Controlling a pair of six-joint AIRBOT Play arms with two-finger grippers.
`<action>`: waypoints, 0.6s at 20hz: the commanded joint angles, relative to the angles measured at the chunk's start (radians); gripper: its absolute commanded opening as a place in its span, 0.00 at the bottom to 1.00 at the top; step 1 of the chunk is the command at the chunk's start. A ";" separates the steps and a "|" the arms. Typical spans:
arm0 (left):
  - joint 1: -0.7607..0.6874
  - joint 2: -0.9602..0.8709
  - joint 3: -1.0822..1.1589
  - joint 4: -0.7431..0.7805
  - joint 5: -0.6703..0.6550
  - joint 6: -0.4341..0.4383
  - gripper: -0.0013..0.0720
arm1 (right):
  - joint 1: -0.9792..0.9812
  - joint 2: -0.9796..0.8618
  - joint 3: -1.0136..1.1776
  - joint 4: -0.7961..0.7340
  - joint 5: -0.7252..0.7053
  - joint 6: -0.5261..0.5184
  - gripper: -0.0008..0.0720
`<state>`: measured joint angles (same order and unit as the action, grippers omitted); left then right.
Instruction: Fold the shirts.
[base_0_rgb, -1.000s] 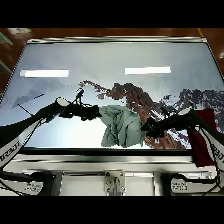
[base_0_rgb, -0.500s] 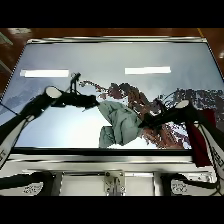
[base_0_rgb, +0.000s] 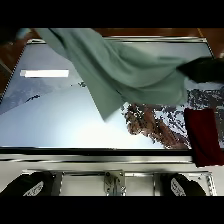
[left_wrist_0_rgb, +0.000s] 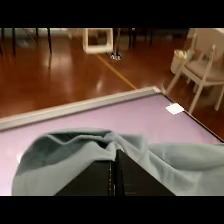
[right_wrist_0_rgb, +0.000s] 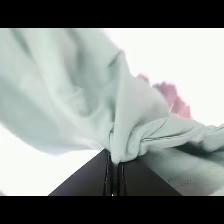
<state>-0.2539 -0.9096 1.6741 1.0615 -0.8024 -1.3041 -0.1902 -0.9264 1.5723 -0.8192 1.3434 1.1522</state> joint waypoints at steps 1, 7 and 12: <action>0.003 0.128 0.078 0.109 -0.026 -0.003 0.07 | -0.007 0.110 0.167 -0.053 -0.093 0.054 0.11; 0.003 0.184 0.078 0.297 -0.292 -0.073 0.07 | -0.007 0.168 0.178 -0.256 0.110 0.140 0.11; 0.003 0.168 -0.046 0.312 -0.463 -0.097 0.07 | -0.007 0.062 0.177 -0.257 0.105 0.135 0.11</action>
<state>-0.2512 -0.7403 1.7008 1.3396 -1.1530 -1.3811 -0.1967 -0.8097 1.7454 -1.0496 1.4567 1.2839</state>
